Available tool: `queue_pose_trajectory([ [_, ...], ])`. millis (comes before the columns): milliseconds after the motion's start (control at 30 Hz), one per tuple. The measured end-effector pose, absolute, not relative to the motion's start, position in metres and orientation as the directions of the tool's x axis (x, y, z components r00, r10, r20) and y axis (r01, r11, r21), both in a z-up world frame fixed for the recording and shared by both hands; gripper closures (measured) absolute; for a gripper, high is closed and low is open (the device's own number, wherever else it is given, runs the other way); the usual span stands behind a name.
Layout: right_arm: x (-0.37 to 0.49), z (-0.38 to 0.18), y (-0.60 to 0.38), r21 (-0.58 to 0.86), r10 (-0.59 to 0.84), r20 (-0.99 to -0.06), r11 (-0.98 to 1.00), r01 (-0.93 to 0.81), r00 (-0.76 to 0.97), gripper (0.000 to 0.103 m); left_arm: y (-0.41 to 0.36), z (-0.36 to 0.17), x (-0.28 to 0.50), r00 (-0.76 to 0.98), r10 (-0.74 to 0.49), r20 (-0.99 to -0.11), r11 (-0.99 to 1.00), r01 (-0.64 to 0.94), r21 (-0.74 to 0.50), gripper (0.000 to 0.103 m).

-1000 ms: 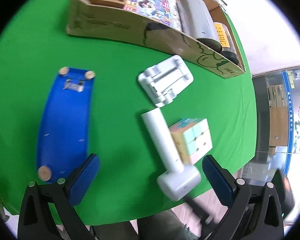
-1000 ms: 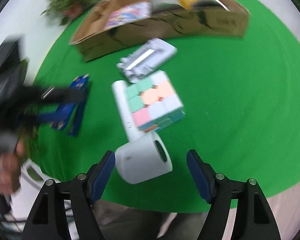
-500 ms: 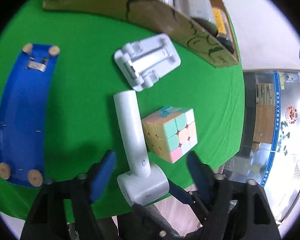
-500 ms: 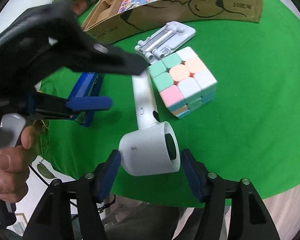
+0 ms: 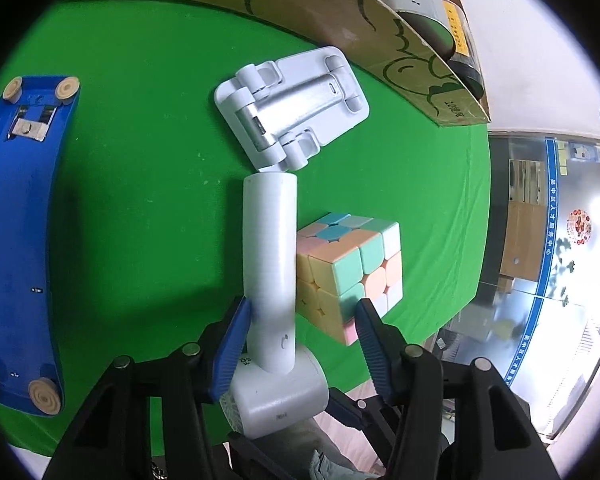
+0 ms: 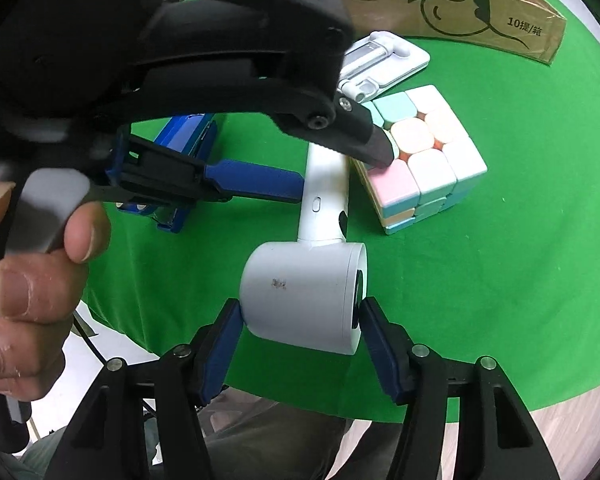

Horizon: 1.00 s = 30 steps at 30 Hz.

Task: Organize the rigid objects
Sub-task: 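Grasp the fan handle with the left gripper while the right gripper holds the head, then carry the fan with both grippers over the tray and lower it inside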

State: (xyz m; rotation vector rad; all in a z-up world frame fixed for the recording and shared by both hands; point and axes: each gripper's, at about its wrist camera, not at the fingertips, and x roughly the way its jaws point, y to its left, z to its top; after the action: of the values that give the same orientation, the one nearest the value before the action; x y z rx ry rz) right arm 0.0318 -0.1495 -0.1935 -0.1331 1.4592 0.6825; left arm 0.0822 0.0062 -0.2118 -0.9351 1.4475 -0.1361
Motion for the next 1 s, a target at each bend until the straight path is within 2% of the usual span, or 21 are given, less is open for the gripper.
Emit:
queue_pose_trajectory([
  [267, 0.045, -0.190, -0.153, 0.373, 0.375, -0.922, 0.804, -0.463, -0.091, 0.046, 0.011, -0.220, 0.076, 0.162, -0.638, -0.753, 0.630, -0.453, -0.631, 0.056],
  [300, 0.048, -0.190, -0.155, 0.400, 0.392, -0.913, 0.803, -0.443, -0.113, 0.046, 0.011, -0.220, 0.075, 0.147, -0.629, -0.763, 0.643, -0.452, -0.618, 0.059],
  [367, 0.051, -0.189, -0.156, 0.426, 0.408, -0.903, 0.800, -0.423, -0.137, 0.046, 0.006, -0.224, 0.073, 0.079, -0.575, -0.814, 0.710, -0.448, -0.544, 0.072],
  [467, 0.054, -0.191, -0.161, 0.459, 0.429, -0.887, 0.789, -0.407, -0.169, 0.046, 0.004, -0.232, 0.067, 0.050, -0.596, -0.801, 0.696, -0.464, -0.547, 0.073],
  [667, 0.050, -0.185, -0.150, 0.427, 0.392, -0.904, 0.792, -0.437, -0.173, 0.046, -0.003, -0.226, 0.069, 0.030, -0.537, -0.843, 0.756, -0.426, -0.497, 0.075],
  [833, 0.055, -0.154, -0.143, 0.394, 0.384, -0.915, 0.785, -0.478, -0.124, 0.046, 0.007, -0.188, 0.071, 0.118, -0.539, -0.834, 0.745, -0.395, -0.537, 0.075],
  [1000, 0.080, -0.092, -0.133, 0.358, 0.417, -0.909, 0.776, -0.520, -0.004, 0.046, 0.023, -0.114, 0.091, 0.254, -0.484, -0.837, 0.778, -0.314, -0.545, 0.076],
])
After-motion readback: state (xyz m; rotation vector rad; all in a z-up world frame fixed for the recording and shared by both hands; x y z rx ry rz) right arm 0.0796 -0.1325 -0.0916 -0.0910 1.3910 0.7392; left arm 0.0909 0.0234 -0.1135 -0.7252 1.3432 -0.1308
